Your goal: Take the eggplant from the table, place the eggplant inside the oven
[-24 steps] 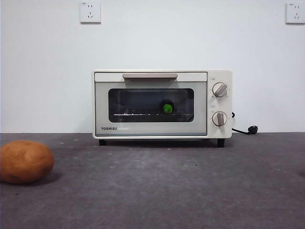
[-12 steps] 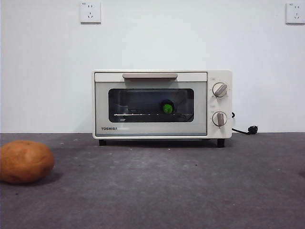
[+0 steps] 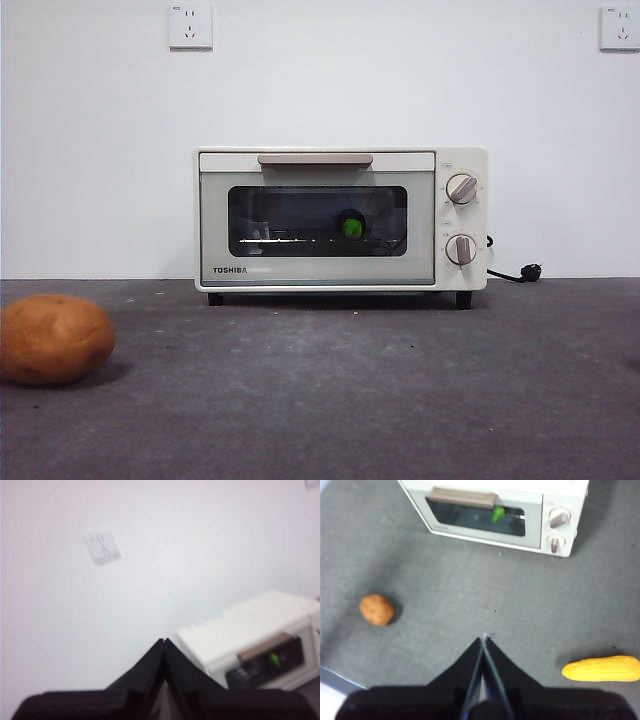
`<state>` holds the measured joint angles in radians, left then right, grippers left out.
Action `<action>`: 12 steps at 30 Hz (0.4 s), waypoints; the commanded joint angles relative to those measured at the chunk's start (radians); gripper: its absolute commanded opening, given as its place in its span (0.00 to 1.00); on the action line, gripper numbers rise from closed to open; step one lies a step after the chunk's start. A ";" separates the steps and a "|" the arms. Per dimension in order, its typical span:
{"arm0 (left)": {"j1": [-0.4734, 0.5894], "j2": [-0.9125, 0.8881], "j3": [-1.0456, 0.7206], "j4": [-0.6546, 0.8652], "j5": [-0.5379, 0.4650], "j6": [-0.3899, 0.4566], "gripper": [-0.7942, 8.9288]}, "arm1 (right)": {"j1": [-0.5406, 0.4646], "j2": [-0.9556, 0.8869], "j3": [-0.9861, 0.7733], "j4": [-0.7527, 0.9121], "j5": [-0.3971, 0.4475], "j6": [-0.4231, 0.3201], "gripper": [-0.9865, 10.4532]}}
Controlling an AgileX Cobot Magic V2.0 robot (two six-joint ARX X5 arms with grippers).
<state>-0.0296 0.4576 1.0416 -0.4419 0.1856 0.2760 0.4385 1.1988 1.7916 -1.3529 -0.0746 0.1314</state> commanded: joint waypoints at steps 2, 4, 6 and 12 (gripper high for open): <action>0.017 -0.090 -0.219 0.138 -0.002 0.019 0.08 | 0.000 0.063 -0.001 -0.023 0.005 0.003 0.09; 0.024 -0.143 -0.326 0.179 -0.002 0.019 0.08 | 0.000 0.096 -0.001 -0.023 0.005 0.003 0.09; 0.033 -0.195 -0.436 0.206 -0.002 0.004 0.08 | 0.000 0.134 -0.001 -0.023 0.005 0.003 0.09; 0.058 -0.373 -0.760 0.252 -0.005 -0.068 0.08 | -0.001 0.237 -0.001 -0.023 0.005 0.003 0.09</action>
<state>0.0250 0.0883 0.2897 -0.2012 0.1844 0.2352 0.4381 1.4326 1.7916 -1.3529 -0.0742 0.1314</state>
